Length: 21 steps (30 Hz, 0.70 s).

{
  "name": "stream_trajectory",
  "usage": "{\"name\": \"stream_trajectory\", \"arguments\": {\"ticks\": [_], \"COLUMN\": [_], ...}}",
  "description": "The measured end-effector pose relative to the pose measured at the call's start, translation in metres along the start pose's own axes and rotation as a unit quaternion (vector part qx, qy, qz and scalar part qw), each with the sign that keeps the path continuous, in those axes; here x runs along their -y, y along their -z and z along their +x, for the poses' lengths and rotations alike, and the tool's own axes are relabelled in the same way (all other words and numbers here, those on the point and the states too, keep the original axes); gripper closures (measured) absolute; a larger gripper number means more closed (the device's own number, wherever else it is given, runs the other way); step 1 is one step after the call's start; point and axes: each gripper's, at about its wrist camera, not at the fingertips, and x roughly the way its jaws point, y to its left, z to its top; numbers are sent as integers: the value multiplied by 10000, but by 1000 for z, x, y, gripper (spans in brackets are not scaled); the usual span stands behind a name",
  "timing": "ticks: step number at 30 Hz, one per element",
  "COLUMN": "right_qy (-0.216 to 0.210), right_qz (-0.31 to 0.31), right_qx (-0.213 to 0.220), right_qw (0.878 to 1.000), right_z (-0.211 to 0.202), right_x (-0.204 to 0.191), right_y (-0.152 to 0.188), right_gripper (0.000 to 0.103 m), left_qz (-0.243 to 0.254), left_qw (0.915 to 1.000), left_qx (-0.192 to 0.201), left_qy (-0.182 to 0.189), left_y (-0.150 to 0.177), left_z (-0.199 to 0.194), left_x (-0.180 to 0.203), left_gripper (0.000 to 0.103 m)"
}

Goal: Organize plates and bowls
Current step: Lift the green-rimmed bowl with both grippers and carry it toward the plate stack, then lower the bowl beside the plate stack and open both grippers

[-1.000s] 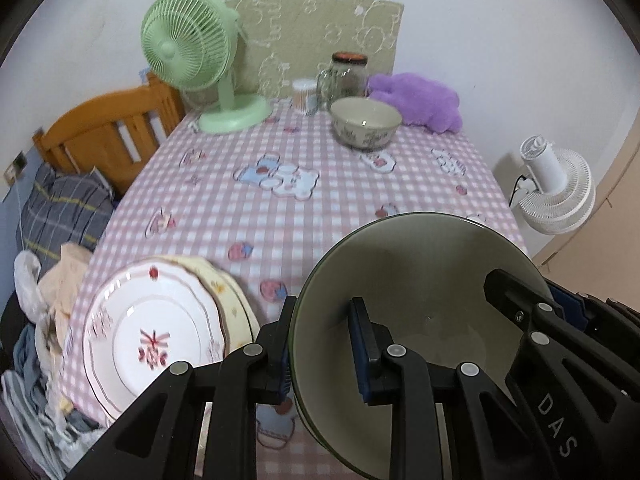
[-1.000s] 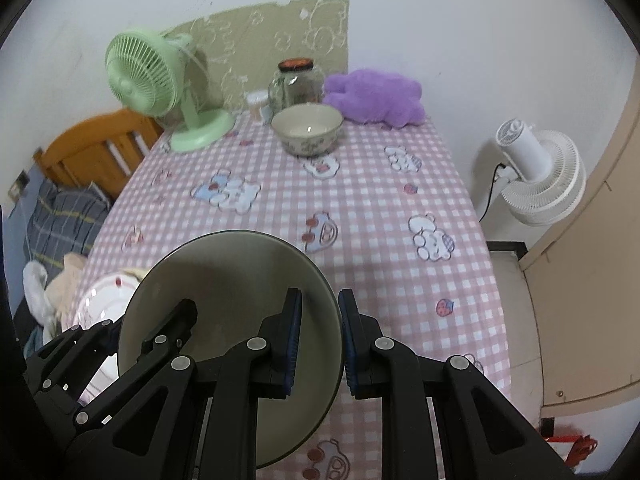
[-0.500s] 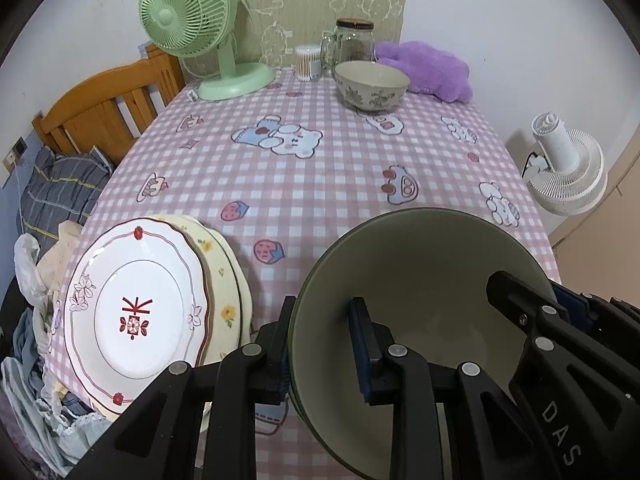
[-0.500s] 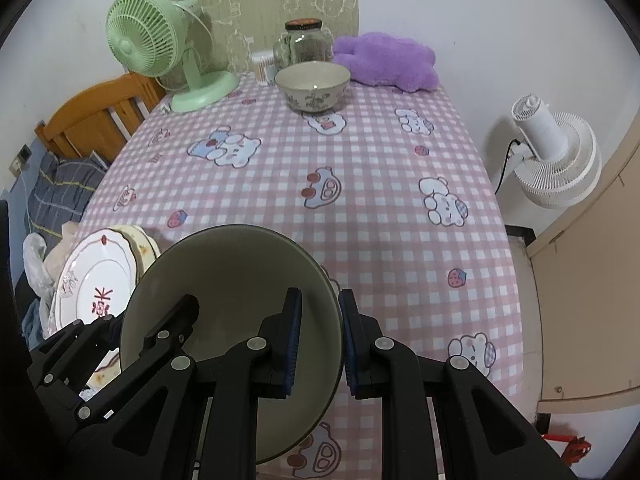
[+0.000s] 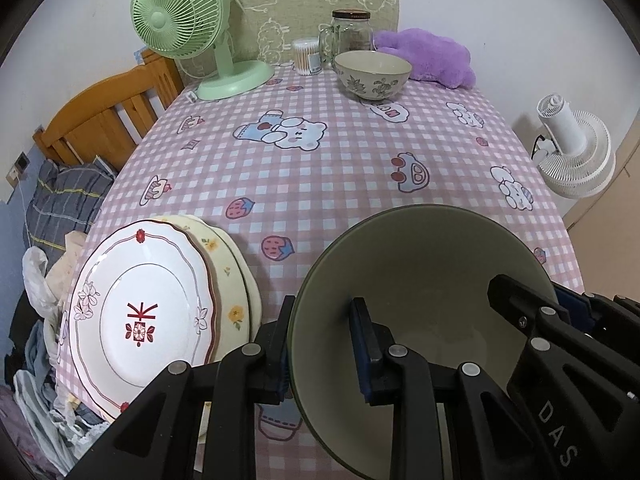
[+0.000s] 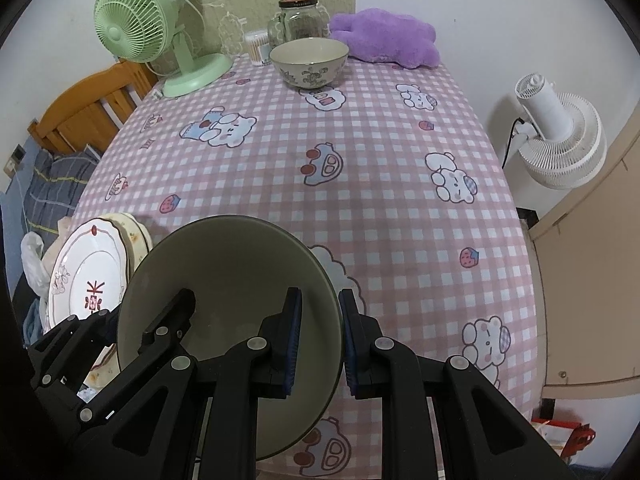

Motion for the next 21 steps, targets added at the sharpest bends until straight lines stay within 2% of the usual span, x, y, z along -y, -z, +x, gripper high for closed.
{"name": "stream_trajectory", "arguments": {"ticks": [2,4,7,21], "right_qy": [-4,-4,-18,396], "right_qz": [27,55,134,349], "right_qx": [-15,-60,-155,-100], "right_qw": [10000,10000,9998,9986], "right_z": [1,4,9,17], "right_x": [-1,-1,-2,-5], "right_y": [1,1,5,11], "right_gripper": [81,81,81,81], "left_qz": [42,-25,-74,135], "left_qw": [10000,9997,9994,9978], "left_qx": [-13,-225,-344,-510], "left_qy": [-42,-14,41,404], "left_y": [1,2,6,6], "left_z": [1,7,12,24], "left_x": [0,-2,-5,-5], "left_gripper": [79,79,78,78]}}
